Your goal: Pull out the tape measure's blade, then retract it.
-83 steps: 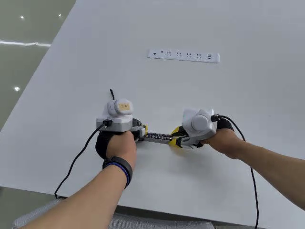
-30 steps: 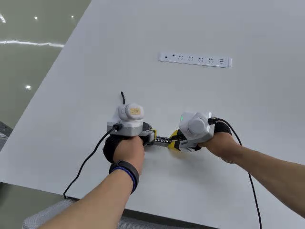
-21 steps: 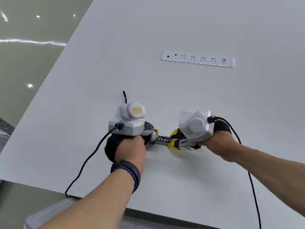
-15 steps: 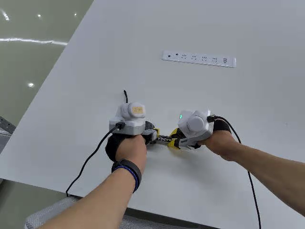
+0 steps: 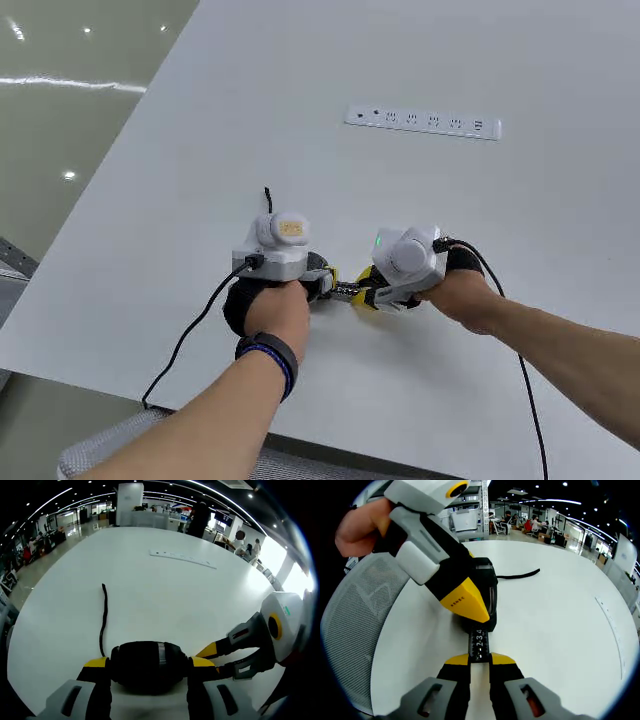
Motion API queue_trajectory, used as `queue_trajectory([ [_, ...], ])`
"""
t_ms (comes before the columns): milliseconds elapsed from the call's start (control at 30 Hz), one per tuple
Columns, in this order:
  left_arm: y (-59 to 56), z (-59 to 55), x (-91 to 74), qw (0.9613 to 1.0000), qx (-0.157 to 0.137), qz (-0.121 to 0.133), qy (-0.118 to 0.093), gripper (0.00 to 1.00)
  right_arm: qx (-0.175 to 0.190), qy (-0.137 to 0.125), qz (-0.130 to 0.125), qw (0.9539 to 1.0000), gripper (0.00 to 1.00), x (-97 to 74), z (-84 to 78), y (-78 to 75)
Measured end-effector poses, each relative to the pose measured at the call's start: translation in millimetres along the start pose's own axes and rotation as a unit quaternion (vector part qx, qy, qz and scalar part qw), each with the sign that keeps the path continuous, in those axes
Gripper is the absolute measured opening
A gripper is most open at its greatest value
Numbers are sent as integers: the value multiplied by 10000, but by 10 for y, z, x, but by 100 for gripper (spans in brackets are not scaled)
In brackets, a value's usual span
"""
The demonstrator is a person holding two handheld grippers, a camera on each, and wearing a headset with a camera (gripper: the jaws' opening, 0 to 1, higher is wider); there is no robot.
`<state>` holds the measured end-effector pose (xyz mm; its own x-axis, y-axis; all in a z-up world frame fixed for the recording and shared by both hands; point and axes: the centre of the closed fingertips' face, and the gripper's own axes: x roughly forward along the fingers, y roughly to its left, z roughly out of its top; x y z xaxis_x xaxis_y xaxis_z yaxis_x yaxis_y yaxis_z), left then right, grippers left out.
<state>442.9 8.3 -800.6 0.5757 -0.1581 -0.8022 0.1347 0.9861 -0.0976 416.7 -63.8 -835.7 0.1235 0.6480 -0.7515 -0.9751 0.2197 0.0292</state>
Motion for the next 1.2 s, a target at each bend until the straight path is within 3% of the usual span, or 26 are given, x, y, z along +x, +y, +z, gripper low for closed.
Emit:
queue_trajectory([
  [1200,24,5,-4,9999,-92,-84,-13,57,-195,58,103,9997,12,128,161,15],
])
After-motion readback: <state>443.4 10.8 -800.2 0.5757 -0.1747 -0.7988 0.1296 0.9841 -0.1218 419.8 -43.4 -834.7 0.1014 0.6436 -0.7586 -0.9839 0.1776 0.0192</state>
